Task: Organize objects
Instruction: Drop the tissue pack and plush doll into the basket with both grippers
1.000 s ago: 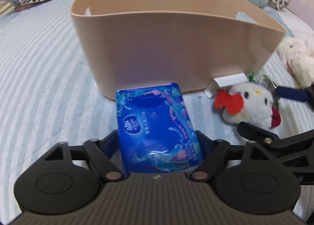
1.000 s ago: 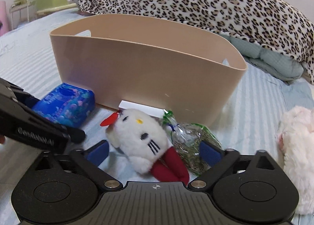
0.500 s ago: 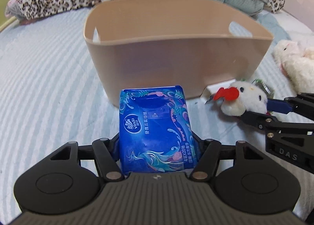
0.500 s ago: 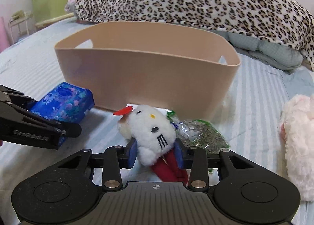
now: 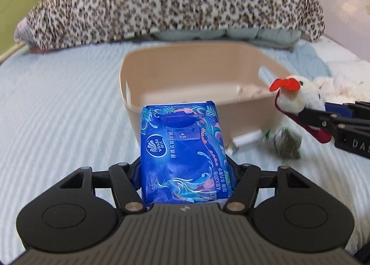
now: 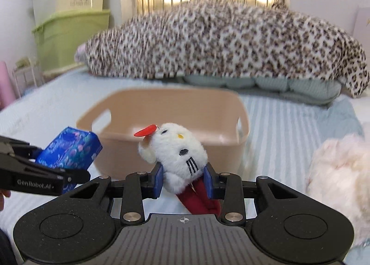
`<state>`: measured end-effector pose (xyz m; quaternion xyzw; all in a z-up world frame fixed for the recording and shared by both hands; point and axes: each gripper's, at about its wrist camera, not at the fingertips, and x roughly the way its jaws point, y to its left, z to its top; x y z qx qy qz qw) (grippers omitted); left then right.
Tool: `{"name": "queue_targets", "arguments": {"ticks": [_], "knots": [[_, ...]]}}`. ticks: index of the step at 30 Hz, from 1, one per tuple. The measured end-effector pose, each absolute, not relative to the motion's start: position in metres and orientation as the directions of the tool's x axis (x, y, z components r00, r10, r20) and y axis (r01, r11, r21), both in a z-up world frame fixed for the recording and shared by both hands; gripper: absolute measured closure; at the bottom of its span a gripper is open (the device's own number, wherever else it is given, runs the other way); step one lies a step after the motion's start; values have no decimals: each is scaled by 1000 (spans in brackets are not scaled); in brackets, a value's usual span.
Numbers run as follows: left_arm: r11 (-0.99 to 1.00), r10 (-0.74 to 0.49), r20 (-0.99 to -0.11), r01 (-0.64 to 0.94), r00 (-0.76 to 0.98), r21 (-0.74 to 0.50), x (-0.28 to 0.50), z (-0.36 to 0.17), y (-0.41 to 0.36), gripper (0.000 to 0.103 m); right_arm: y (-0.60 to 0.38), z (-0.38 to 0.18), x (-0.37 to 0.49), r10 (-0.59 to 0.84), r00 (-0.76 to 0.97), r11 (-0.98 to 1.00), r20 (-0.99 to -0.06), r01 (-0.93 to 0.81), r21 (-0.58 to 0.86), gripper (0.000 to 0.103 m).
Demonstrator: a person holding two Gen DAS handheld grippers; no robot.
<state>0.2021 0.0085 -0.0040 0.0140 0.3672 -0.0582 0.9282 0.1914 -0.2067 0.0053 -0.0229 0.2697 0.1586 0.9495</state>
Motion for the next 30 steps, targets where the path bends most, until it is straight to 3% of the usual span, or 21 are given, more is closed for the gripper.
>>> {"name": "queue_targets", "arguments": {"ticks": [8, 13, 18, 28, 29, 30], "knots": [[991, -70, -576, 125, 814, 56, 222, 45, -3, 37, -216, 39, 230, 277, 844, 955, -459, -294, 36, 69], [994, -18, -538, 75, 843, 84, 263, 47, -10, 37, -212, 43, 266, 257, 849, 960, -462, -280, 20, 69], [999, 1, -569, 23, 822, 35, 307, 29, -11, 37, -204, 25, 294, 236, 833, 964, -501, -266, 12, 69], [997, 64, -674, -18, 736, 75, 337, -27, 0, 37, -188, -26, 313, 175, 774, 967, -609, -251, -42, 66], [998, 60, -671, -23, 739, 65, 336, -26, 2, 36, -189, -25, 312, 177, 773, 967, -610, -251, -38, 56], [998, 54, -664, -27, 746, 51, 333, -23, 4, 34, -190, -23, 310, 179, 775, 968, -607, -250, -34, 54]]}}
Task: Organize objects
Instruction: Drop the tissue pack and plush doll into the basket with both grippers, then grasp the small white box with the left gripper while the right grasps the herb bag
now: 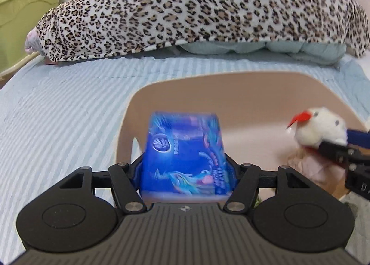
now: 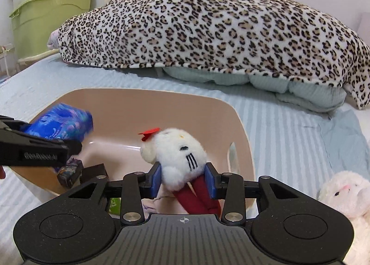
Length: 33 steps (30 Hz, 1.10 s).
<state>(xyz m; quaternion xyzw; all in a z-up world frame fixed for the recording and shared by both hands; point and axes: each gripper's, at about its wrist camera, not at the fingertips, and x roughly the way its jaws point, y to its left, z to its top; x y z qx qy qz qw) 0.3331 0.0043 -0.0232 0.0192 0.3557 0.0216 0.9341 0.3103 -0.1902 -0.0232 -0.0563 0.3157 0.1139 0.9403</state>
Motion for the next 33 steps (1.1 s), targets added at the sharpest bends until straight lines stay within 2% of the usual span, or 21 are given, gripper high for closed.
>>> {"name": "queue_targets", "arguments": {"ticks": [1, 2, 3, 5, 11, 17, 29, 33], "knots": [[999, 53, -653, -34, 755, 42, 330, -19, 6, 26, -192, -20, 307, 181, 780, 968, -599, -248, -29, 52], [998, 63, -642, -46, 764, 44, 326, -16, 6, 16, -193, -16, 305, 180, 787, 969, -590, -243, -29, 44], [997, 78, -628, -60, 774, 50, 321, -11, 6, 14, -194, -11, 300, 180, 795, 970, -580, -241, -29, 40], [997, 83, -604, -66, 793, 51, 311, -1, 4, 11, -199, -1, 290, 186, 806, 970, -561, -241, -25, 26], [998, 71, -582, -58, 810, 40, 278, 28, -7, 10, -217, 20, 253, 187, 818, 969, -544, -244, -33, 5], [999, 36, -561, -19, 827, 36, 246, 38, -22, 8, -241, 16, 222, 197, 805, 978, -559, -205, 48, 1], [1000, -16, -690, 6, 724, -18, 224, 3, -44, 7, -248, -19, 214, 136, 762, 979, -633, -202, -34, 1], [999, 28, -703, -7, 711, 32, 231, -11, -51, 7, -253, -34, 219, 118, 742, 979, -660, -199, -48, 1]]}}
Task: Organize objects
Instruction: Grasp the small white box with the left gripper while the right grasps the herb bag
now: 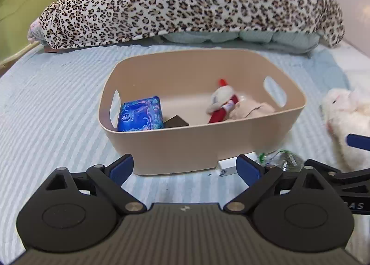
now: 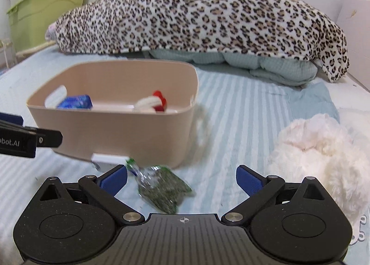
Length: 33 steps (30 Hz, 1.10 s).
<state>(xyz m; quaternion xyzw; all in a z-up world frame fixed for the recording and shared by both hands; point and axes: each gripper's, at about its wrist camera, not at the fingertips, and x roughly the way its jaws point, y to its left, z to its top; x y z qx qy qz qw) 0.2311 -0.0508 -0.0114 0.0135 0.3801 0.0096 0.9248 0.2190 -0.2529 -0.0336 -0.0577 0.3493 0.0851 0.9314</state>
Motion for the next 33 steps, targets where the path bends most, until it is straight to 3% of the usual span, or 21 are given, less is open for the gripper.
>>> {"name": "queue_targets", "arguments": {"ticks": [5, 13, 19, 24, 33], "knots": [[1000, -8, -745, -17, 667, -26, 248, -26, -56, 7, -256, -49, 226, 100, 717, 981, -690, -185, -50, 1], [1000, -17, -748, 8, 663, -15, 265, -47, -81, 7, -263, -62, 236, 82, 689, 987, -720, -157, -38, 1], [996, -34, -754, -35, 656, -76, 275, -55, -94, 7, -266, -73, 244, 64, 675, 988, -735, -148, -50, 1], [995, 22, -789, -86, 614, -40, 287, -74, -100, 7, -271, -82, 249, 56, 660, 990, -749, -133, -43, 1], [998, 8, -791, -59, 612, -36, 287, -84, -93, 3, -266, -87, 254, 41, 651, 985, -758, -152, -77, 1]]}}
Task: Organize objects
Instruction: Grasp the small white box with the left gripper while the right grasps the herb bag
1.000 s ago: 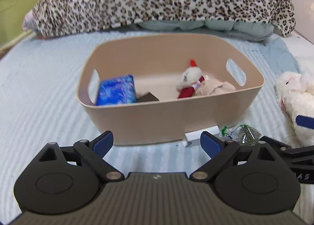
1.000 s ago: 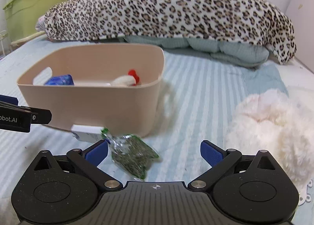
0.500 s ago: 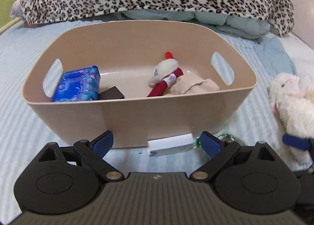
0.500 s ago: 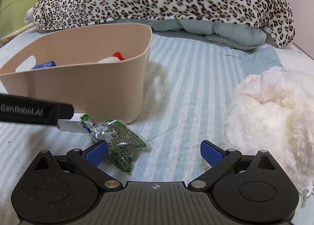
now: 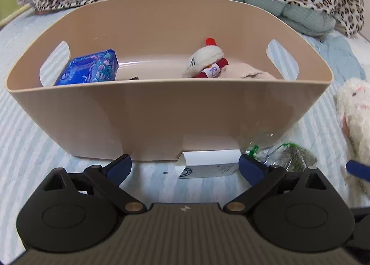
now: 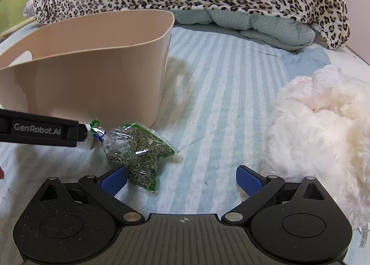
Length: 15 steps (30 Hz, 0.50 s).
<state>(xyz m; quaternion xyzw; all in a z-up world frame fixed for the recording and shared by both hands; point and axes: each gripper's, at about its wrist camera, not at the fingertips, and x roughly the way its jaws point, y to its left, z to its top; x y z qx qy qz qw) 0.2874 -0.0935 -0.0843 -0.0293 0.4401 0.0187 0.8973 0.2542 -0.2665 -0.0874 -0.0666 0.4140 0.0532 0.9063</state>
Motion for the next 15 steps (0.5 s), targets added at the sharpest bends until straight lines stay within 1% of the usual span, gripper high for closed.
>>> {"name": "queue_targets", "arguments": {"ticks": [1, 4, 5, 11, 15], "knots": [[998, 13, -792, -52, 611, -23, 287, -84, -93, 3, -267, -87, 255, 42, 652, 985, -757, -152, -76, 1], [992, 124, -816, -90, 564, 89, 286, -90, -87, 4, -266, -86, 256, 46, 650, 985, -758, -154, -73, 1], [991, 130, -823, -99, 554, 91, 287, -92, -82, 4, -266, -86, 256, 47, 650, 985, -759, -155, -72, 1], [990, 42, -855, -136, 516, -33, 291, -94, -61, 4, -264, -86, 256, 55, 648, 984, -760, -164, -69, 1], [990, -12, -847, -115, 531, -86, 286, -93, -68, 4, -264, -87, 257, 23, 656, 985, -754, -143, -94, 1]]}}
